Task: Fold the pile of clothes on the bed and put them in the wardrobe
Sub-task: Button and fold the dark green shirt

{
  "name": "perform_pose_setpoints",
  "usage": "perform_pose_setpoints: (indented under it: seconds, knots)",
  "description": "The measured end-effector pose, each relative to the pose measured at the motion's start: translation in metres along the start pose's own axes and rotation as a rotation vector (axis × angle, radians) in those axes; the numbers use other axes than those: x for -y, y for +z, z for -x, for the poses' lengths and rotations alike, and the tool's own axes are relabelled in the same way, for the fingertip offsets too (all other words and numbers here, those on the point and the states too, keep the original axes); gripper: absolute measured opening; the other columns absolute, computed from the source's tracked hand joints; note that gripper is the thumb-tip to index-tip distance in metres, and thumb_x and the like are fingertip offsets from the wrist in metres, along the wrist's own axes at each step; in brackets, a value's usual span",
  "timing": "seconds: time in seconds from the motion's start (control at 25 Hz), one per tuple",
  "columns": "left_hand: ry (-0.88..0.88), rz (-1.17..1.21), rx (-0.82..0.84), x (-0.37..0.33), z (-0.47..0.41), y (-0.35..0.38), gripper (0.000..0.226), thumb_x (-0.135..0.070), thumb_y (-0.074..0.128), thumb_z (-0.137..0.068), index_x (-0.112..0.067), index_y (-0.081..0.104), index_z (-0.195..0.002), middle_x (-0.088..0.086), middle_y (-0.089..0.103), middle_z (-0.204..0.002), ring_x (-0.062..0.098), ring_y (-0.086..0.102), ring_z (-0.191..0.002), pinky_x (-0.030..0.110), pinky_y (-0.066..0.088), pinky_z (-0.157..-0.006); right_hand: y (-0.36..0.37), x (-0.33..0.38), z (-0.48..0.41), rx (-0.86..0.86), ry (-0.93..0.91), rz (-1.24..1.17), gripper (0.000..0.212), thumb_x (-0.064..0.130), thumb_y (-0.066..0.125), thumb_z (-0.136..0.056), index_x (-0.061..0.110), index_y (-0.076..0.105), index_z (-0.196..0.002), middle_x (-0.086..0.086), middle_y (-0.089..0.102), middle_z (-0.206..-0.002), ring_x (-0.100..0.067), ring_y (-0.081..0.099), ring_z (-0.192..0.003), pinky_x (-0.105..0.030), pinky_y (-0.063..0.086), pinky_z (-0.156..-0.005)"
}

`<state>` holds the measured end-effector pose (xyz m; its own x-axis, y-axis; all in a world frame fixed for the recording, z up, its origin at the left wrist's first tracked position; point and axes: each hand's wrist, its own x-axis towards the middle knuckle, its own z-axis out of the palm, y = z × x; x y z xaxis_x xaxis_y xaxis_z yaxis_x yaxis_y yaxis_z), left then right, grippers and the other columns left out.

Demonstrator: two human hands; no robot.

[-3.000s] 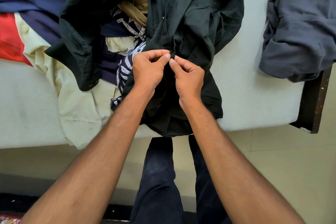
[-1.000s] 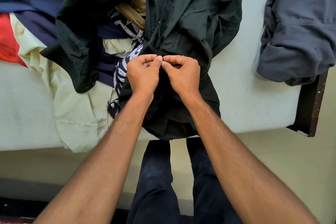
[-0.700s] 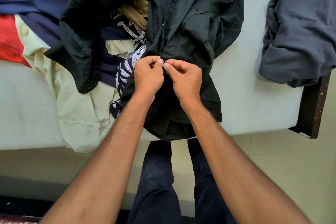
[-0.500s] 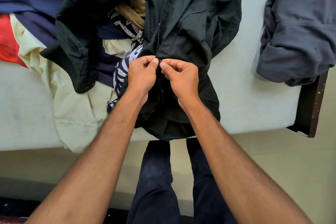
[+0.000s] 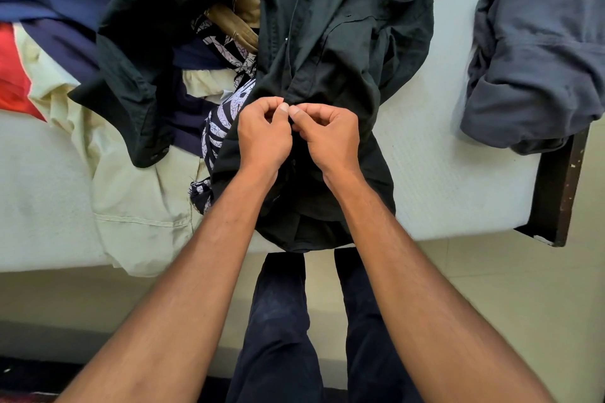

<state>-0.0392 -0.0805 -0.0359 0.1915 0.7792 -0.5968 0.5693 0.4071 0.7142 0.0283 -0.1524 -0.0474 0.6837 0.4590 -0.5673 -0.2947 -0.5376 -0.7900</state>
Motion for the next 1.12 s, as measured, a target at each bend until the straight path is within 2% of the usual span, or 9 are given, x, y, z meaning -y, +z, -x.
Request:
perform_pose_setpoints:
  seconds: [0.12,0.24,0.44,0.52,0.6,0.68,0.8,0.96,1.12]
  knots:
    - [-0.058,0.080,-0.030,-0.005,0.002,-0.001,0.013,-0.015,0.062,-0.096,-0.025,0.067,-0.090,-0.011,0.069,-0.086,-0.002,0.063,-0.078,0.016,0.052,-0.079,0.007,-0.002,-0.001,-0.046,-0.045,-0.007,0.010,0.014,0.076,-0.090,0.007,0.081,-0.094,-0.002,0.078,-0.080,-0.011,0.073,-0.075,-0.031,0.061,-0.076]
    - [-0.019,0.018,-0.079,-0.004,0.005,-0.004,0.009,-0.016,0.063,-0.096,-0.024,0.066,-0.092,-0.012,0.068,-0.085,-0.003,0.063,-0.075,0.014,0.052,-0.076,0.010,-0.003,-0.002,-0.054,-0.047,-0.016,0.008,0.012,0.076,-0.089,0.006,0.081,-0.092,-0.003,0.077,-0.078,-0.009,0.071,-0.071,-0.031,0.061,-0.075]
    - [-0.023,-0.002,-0.066,-0.003,0.006,0.000,0.008,-0.017,0.066,-0.093,-0.024,0.067,-0.088,-0.007,0.071,-0.084,0.003,0.067,-0.077,0.026,0.058,-0.082,0.011,-0.009,0.002,-0.098,-0.043,-0.055,0.010,0.011,0.073,-0.091,0.006,0.081,-0.088,-0.004,0.077,-0.077,-0.014,0.072,-0.074,-0.033,0.061,-0.075]
    - [0.062,-0.055,-0.084,-0.003,0.009,0.000,0.004,-0.020,0.068,-0.090,-0.021,0.069,-0.087,-0.007,0.071,-0.082,0.004,0.067,-0.075,0.027,0.057,-0.080,0.014,-0.010,0.004,-0.140,-0.027,-0.097,0.010,0.010,0.071,-0.091,0.006,0.081,-0.089,-0.003,0.077,-0.078,-0.015,0.074,-0.076,-0.036,0.062,-0.076]
    - [0.217,-0.212,-0.113,0.000,0.013,-0.001,0.010,-0.025,0.064,-0.091,-0.018,0.071,-0.088,-0.006,0.069,-0.085,0.007,0.065,-0.077,0.027,0.052,-0.079,0.016,-0.009,0.007,-0.176,-0.001,-0.170,0.010,0.009,0.071,-0.092,0.006,0.080,-0.090,-0.004,0.078,-0.080,-0.019,0.076,-0.081,-0.040,0.062,-0.080]
    - [0.316,-0.347,-0.083,0.002,0.013,-0.004,0.018,-0.028,0.059,-0.093,-0.015,0.072,-0.092,-0.002,0.068,-0.089,0.014,0.063,-0.081,0.030,0.049,-0.080,0.016,-0.009,0.009,-0.190,0.013,-0.225,0.009,0.008,0.071,-0.092,0.007,0.081,-0.091,-0.004,0.079,-0.082,-0.020,0.076,-0.083,-0.039,0.062,-0.081]
    - [0.338,-0.431,-0.004,-0.001,0.009,-0.008,0.022,-0.027,0.056,-0.095,-0.014,0.074,-0.095,-0.001,0.072,-0.089,0.021,0.066,-0.087,0.039,0.050,-0.084,0.013,-0.008,0.012,-0.183,0.033,-0.269,0.011,0.006,0.073,-0.092,0.003,0.080,-0.099,-0.006,0.079,-0.089,-0.017,0.076,-0.089,-0.030,0.060,-0.082]
    - [0.317,-0.481,0.050,-0.009,0.005,-0.006,0.019,-0.026,0.056,-0.096,-0.013,0.070,-0.094,0.000,0.069,-0.086,0.023,0.064,-0.085,0.035,0.048,-0.081,0.001,-0.010,0.008,-0.135,0.063,-0.272,0.019,0.004,0.075,-0.090,0.002,0.077,-0.109,-0.008,0.079,-0.098,-0.016,0.076,-0.096,-0.028,0.060,-0.086]
    - [0.378,-0.506,0.156,-0.010,-0.003,-0.005,0.014,-0.021,0.054,-0.097,-0.011,0.063,-0.098,0.002,0.063,-0.092,0.024,0.060,-0.089,0.034,0.043,-0.080,-0.013,-0.007,0.000,-0.041,0.126,-0.326,0.015,0.002,0.072,-0.091,0.002,0.077,-0.106,-0.009,0.077,-0.084,-0.016,0.070,-0.081,-0.030,0.058,-0.080]
